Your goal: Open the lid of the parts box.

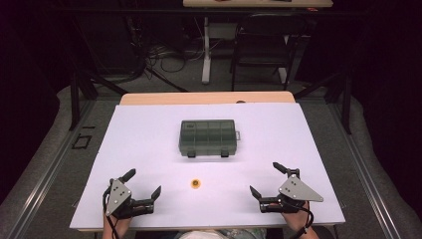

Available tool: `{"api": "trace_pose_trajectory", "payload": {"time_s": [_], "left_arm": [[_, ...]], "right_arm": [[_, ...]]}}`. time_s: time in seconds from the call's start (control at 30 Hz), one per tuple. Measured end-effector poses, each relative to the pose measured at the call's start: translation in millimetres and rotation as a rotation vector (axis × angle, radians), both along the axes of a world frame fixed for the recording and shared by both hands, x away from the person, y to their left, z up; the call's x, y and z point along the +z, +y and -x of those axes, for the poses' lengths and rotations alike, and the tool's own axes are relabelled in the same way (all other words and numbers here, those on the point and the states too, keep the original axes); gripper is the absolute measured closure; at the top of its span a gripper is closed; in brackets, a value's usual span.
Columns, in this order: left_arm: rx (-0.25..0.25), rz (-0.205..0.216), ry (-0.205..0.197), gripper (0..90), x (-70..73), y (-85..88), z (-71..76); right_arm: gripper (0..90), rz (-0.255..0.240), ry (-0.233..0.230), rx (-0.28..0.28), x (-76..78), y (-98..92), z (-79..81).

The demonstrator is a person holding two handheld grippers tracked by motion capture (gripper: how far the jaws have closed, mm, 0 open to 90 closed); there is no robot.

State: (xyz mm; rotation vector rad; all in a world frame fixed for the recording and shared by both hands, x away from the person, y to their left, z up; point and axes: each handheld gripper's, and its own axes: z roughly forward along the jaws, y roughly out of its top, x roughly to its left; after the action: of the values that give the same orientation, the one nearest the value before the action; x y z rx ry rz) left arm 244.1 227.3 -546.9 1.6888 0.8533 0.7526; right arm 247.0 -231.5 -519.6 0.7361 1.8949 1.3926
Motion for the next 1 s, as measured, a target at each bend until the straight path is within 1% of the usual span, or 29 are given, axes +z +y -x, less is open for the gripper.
{"api": "trace_pose_trajectory", "payload": {"time_s": [0.2,0.3,0.5,0.53,0.63,0.7,0.8,1.0], "left_arm": [[0.000,0.000,0.003,0.2,0.0,0.0,-0.4],[-0.009,0.001,0.004,0.2,-0.3,-0.9,-1.7],[-0.004,0.002,0.011,0.2,-1.1,-1.7,-3.1],[-0.002,0.000,0.017,0.2,-1.5,-1.4,-3.8],[0.003,-0.001,0.017,0.2,-1.3,-1.0,-3.8],[0.004,-0.003,0.014,0.2,-0.8,-0.8,-3.8],[0.001,-0.010,0.012,0.2,-0.4,-1.0,-5.0],[-0.013,-0.006,0.023,0.2,-1.8,-2.1,-12.8]], "right_arm": [[0.0,0.001,0.002,0.002,-0.3,0.9,-0.5],[0.0,0.002,-0.002,0.000,-0.6,1.1,-1.0],[0.0,0.010,-0.001,0.004,-0.5,1.6,-1.3],[0.0,0.009,0.005,0.007,-0.8,1.7,-2.1],[0.0,0.008,0.008,0.010,-1.4,2.4,-3.1],[0.0,0.024,0.007,0.015,-2.1,2.8,-6.3],[0.0,0.021,0.015,0.014,-1.9,3.0,-8.4],[0.0,0.029,0.028,0.003,-1.2,2.7,-10.5]]}}
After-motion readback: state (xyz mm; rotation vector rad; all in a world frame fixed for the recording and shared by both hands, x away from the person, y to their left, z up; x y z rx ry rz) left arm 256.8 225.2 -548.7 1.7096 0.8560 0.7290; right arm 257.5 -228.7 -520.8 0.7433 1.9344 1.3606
